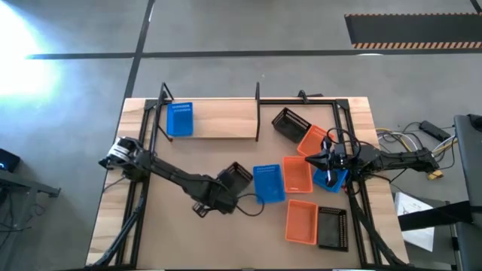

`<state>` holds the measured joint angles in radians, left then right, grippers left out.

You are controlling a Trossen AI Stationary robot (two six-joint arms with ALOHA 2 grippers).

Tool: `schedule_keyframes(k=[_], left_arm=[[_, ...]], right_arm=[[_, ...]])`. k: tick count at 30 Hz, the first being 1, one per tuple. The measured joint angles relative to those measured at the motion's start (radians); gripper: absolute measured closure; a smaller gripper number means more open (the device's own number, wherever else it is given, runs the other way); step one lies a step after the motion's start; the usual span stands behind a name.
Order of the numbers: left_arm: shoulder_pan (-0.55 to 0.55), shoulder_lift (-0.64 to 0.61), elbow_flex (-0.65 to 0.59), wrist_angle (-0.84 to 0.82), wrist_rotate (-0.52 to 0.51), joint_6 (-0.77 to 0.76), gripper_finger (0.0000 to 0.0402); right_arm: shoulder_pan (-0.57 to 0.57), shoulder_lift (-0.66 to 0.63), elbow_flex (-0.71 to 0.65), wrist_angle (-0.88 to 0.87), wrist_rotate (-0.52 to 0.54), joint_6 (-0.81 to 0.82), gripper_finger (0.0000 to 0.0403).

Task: Stack baskets on shelf by color
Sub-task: Put the left black basket on the shelf

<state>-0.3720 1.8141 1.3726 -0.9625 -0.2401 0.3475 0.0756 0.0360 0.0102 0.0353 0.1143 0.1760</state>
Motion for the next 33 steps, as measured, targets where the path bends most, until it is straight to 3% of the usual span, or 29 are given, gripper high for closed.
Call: schedule_keyframes(k=[6,11,23,27,33], left_arm=[[0.038,-0.085,0.12,-0.12,-0.043,-0.202,0.04],[0.16,-0.168,0.134,-0.148,-0.11,-0.277,0.04],[0.655,-0.168,0.024,-0.074,-0.098,-0.193,0.04],[0.736,-0.167,-0.029,-0.038,-0.021,-0.16,0.04],[0.757,-0.165,-0.08,-0.008,-0.019,-0.106,0.0401]], right_arm=[[0.0,0.0,0.0,0.0,0.0,0.0,0.0394],[0.0,0.0,0.0,0.0,0.0,0.0,0.0394],[0.0,0.0,0.0,0.0,0.0,0.0,0.0394],[0.0,0.0,0.0,0.0,0.0,0.0,0.0394],[0.0,0.0,0.0,0.0,0.0,0.0,0.0394]])
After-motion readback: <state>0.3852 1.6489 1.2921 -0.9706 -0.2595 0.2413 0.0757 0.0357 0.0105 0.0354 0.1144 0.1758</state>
